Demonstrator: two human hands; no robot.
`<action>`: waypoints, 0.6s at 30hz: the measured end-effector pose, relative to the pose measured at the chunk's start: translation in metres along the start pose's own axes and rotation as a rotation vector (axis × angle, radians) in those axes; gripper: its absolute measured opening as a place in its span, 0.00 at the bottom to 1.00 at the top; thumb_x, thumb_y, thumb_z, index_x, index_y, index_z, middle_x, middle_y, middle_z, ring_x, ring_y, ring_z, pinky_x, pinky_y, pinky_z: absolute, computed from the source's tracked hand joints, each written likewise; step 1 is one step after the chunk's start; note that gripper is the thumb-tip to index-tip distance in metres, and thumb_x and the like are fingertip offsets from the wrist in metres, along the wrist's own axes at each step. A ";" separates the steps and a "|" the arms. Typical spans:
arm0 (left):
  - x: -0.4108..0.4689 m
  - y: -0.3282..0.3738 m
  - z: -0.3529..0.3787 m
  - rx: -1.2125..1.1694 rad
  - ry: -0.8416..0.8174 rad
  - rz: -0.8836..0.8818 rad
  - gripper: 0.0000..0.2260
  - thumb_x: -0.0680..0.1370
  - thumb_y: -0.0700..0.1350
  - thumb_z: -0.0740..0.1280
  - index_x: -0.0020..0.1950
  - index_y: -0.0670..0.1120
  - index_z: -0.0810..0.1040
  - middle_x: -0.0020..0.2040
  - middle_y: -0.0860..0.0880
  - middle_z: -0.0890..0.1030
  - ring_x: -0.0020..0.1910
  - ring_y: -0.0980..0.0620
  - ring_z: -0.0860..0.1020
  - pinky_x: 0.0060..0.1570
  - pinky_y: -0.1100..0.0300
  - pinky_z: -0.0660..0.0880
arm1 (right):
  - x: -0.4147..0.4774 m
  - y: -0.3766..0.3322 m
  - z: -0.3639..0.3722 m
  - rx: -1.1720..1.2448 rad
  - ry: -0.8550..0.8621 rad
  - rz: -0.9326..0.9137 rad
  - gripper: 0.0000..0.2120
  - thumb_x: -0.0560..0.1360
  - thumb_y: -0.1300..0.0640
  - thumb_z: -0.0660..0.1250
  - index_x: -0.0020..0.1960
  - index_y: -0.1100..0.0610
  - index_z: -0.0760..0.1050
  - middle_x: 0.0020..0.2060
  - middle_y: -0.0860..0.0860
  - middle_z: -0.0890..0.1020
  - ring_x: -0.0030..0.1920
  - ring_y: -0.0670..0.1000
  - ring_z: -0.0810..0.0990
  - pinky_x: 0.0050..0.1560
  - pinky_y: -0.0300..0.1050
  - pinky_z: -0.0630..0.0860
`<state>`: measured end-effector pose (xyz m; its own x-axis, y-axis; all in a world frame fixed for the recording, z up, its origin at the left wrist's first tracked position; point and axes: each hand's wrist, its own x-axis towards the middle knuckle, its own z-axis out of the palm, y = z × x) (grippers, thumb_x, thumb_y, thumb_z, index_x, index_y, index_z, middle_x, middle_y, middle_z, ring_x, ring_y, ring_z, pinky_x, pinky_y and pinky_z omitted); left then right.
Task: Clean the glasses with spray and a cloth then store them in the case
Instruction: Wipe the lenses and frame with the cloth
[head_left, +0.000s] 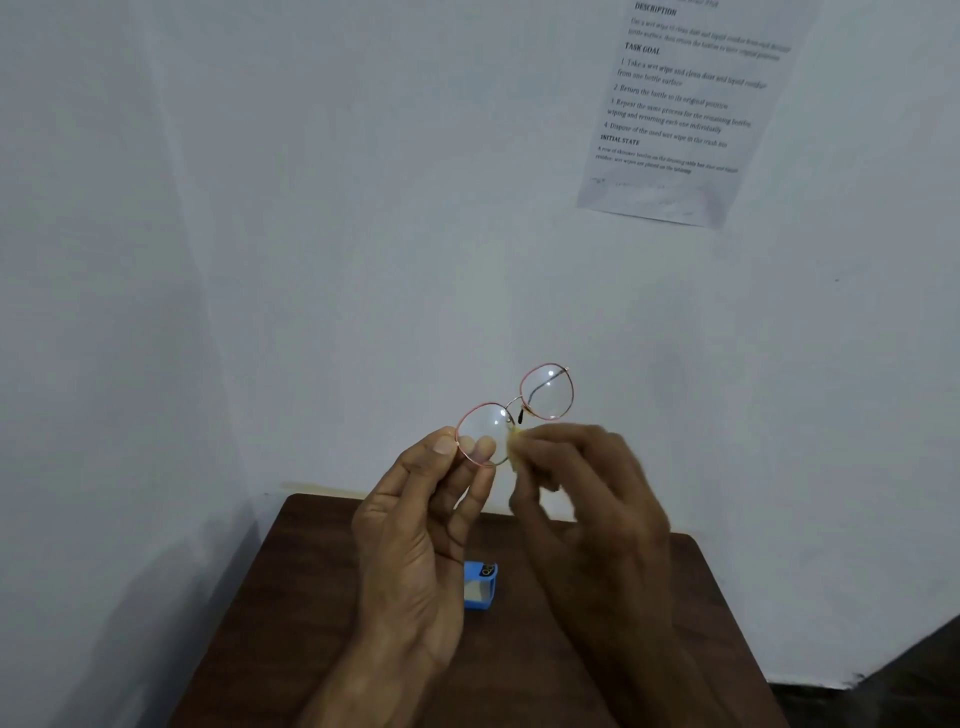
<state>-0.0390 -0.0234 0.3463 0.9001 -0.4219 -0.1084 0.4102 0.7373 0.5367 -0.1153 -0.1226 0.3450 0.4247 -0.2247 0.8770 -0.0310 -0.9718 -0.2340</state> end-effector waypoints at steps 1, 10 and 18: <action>-0.002 0.000 0.001 -0.004 -0.006 0.003 0.11 0.74 0.39 0.70 0.54 0.38 0.83 0.50 0.39 0.88 0.49 0.44 0.88 0.42 0.59 0.85 | 0.001 0.000 -0.001 -0.002 0.016 0.015 0.05 0.77 0.63 0.73 0.52 0.59 0.85 0.51 0.51 0.83 0.46 0.51 0.81 0.49 0.42 0.78; -0.009 -0.001 0.003 0.042 -0.029 0.062 0.10 0.74 0.41 0.70 0.52 0.38 0.84 0.48 0.41 0.88 0.48 0.45 0.89 0.41 0.60 0.84 | 0.012 -0.002 -0.004 -0.047 0.065 -0.022 0.06 0.78 0.65 0.73 0.53 0.61 0.85 0.51 0.53 0.84 0.48 0.53 0.81 0.49 0.43 0.78; -0.015 -0.002 0.006 0.192 -0.052 0.212 0.12 0.69 0.44 0.72 0.49 0.40 0.85 0.44 0.42 0.88 0.46 0.43 0.88 0.41 0.59 0.85 | 0.020 0.007 -0.011 -0.071 0.147 -0.023 0.05 0.78 0.66 0.74 0.53 0.62 0.86 0.50 0.54 0.85 0.47 0.54 0.82 0.51 0.44 0.79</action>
<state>-0.0541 -0.0220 0.3519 0.9520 -0.2991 0.0642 0.1735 0.7007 0.6920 -0.1171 -0.1344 0.3651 0.2887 -0.2051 0.9352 -0.0884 -0.9783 -0.1872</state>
